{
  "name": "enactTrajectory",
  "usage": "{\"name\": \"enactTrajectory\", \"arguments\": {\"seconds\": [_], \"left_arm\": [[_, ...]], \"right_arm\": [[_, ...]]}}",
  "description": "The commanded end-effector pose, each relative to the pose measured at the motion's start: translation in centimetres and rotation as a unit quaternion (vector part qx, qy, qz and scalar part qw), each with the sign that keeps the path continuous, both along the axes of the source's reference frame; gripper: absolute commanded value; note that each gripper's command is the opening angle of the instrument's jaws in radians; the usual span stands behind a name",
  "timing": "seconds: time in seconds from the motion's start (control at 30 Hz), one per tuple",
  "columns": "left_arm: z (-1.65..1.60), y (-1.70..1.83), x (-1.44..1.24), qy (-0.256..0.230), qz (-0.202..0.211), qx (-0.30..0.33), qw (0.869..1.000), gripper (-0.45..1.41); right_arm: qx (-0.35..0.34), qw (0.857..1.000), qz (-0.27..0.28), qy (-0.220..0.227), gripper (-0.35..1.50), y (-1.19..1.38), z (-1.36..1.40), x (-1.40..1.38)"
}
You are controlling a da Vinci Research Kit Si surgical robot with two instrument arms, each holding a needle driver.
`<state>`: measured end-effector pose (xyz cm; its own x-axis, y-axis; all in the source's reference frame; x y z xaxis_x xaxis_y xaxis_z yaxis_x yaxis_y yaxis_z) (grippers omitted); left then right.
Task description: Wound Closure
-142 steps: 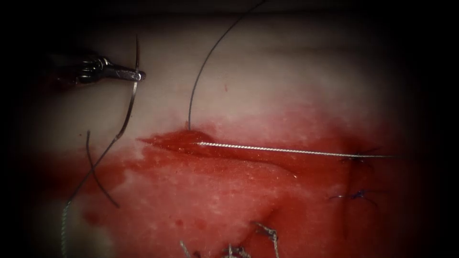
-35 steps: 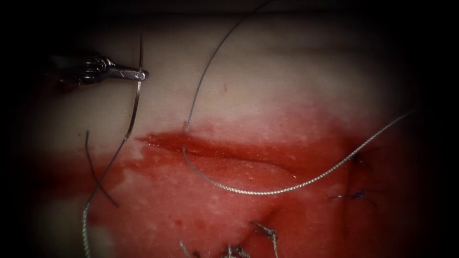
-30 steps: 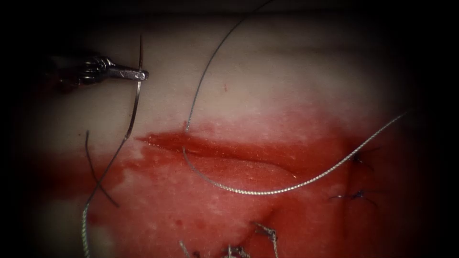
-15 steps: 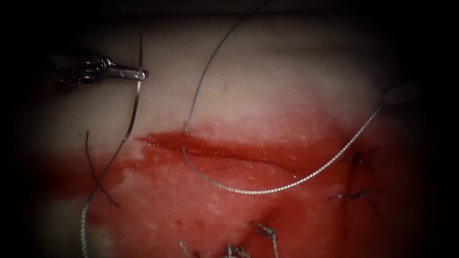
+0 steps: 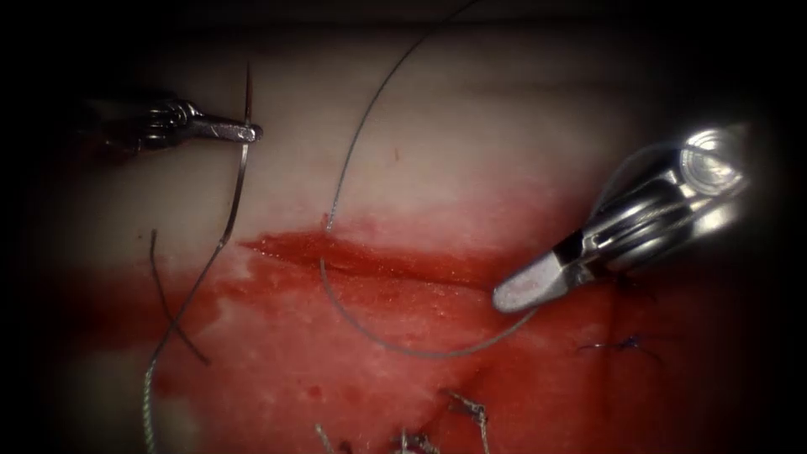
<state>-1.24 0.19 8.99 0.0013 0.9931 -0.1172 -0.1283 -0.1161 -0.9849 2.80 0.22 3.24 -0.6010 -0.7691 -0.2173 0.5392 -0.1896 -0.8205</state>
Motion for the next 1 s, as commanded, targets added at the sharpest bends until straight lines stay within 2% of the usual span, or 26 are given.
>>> {"name": "enactTrajectory", "arguments": {"seconds": [0.03, 0.1, 0.13, 0.17, 0.3, 0.43, 0.5, 0.53, 0.57, 0.63, 0.67, 0.7, 0.73, 0.77, 0.8, 0.83, 0.87, 0.9, 0.97, 1.0], "left_arm": [[-0.09, 0.15, -0.01, -0.002, -0.002, -0.005, 1.0, -0.45], [-0.09, 0.15, -0.01, -0.002, -0.002, -0.005, 1.0, -0.45], [-0.09, 0.15, -0.01, -0.002, -0.002, -0.005, 1.0, -0.45], [-0.09, 0.15, -0.01, -0.002, -0.002, -0.005, 1.0, -0.45], [-0.09, 0.15, -0.01, -0.002, -0.002, -0.005, 1.0, -0.45], [-0.09, 0.15, 0.0, -0.002, -0.002, -0.005, 1.0, -0.45], [-0.1, 0.14, 0.0, -0.003, 0.001, -0.004, 1.0, -0.45], [-0.1, 0.14, 0.0, -0.003, 0.001, -0.004, 1.0, -0.45], [-0.1, 0.14, -0.01, -0.003, 0.001, -0.004, 1.0, -0.45], [-0.1, 0.14, -0.01, -0.004, 0.002, -0.004, 1.0, -0.45], [-0.1, 0.14, -0.01, -0.005, 0.003, -0.001, 1.0, -0.45], [-0.1, 0.14, -0.01, -0.005, 0.003, -0.001, 1.0, -0.45], [-0.1, 0.14, -0.01, -0.005, 0.003, -0.001, 1.0, -0.45], [-0.1, 0.14, -0.01, -0.005, 0.003, -0.001, 1.0, -0.45], [-0.1, 0.14, -0.01, -0.005, 0.004, -0.001, 1.0, -0.45], [-0.1, 0.14, -0.01, -0.005, 0.004, -0.001, 1.0, -0.45], [-0.1, 0.14, -0.01, -0.005, 0.004, -0.001, 1.0, -0.45], [-0.1, 0.14, -0.01, -0.005, 0.004, -0.004, 1.0, -0.45], [-0.1, 0.14, -0.01, -0.005, 0.004, -0.004, 1.0, -0.45], [-0.1, 0.14, -0.01, -0.005, 0.004, -0.004, 1.0, -0.45]], "right_arm": [[-0.008, 1.0, -0.012, 0.018, 1.15, 0.08, -0.02, 0.17], [-0.005, 0.999, -0.018, 0.03, 1.15, 0.08, 0.07, 0.25], [-0.018, 0.998, -0.019, 0.055, 1.18, 0.08, 0.17, 0.36], [-0.018, 0.998, -0.019, 0.055, 1.18, 0.08, 0.17, 0.36], [-0.046, 0.993, -0.01, 0.109, 1.3, 0.02, 0.36, 0.54], [-0.067, 0.99, -0.025, 0.122, 1.4, 0.01, 0.41, 0.52], [-0.052, 0.985, -0.061, 0.151, 1.46, 0.1, 0.3, 0.27], [-0.052, 0.985, -0.061, 0.151, 1.46, 0.1, 0.3, 0.27], [-0.066, 0.975, -0.096, 0.191, 1.46, 0.19, 0.18, 0.08], [-0.076, 0.959, -0.133, 0.239, 1.46, 0.3, 0.05, -0.2], [-0.108, 0.938, -0.181, 0.274, 1.43, 0.36, -0.04, -0.48], [-0.136, 0.93, -0.204, 0.275, 1.43, 0.36, -0.07, -0.59], [-0.181, 0.912, -0.266, 0.253, 1.43, 0.32, -0.08, -0.82], [-0.181, 0.912, -0.266, 0.253, 1.43, 0.32, -0.08, -0.82], [-0.194, 0.9, -0.3, 0.248, 1.43, 0.31, -0.07, -0.91], [-0.209, 0.876, -0.371, 0.225, 1.45, 0.28, -0.04, -1.07], [-0.209, 0.876, -0.371, 0.225, 1.45, 0.28, -0.04, -1.07], [-0.214, 0.861, -0.403, 0.223, 1.46, 0.28, -0.02, -1.12], [-0.22, 0.822, -0.487, 0.196, 1.46, 0.31, 0.03, -1.22], [-0.224, 0.812, -0.506, 0.187, 1.46, 0.33, 0.04, -1.23]]}}
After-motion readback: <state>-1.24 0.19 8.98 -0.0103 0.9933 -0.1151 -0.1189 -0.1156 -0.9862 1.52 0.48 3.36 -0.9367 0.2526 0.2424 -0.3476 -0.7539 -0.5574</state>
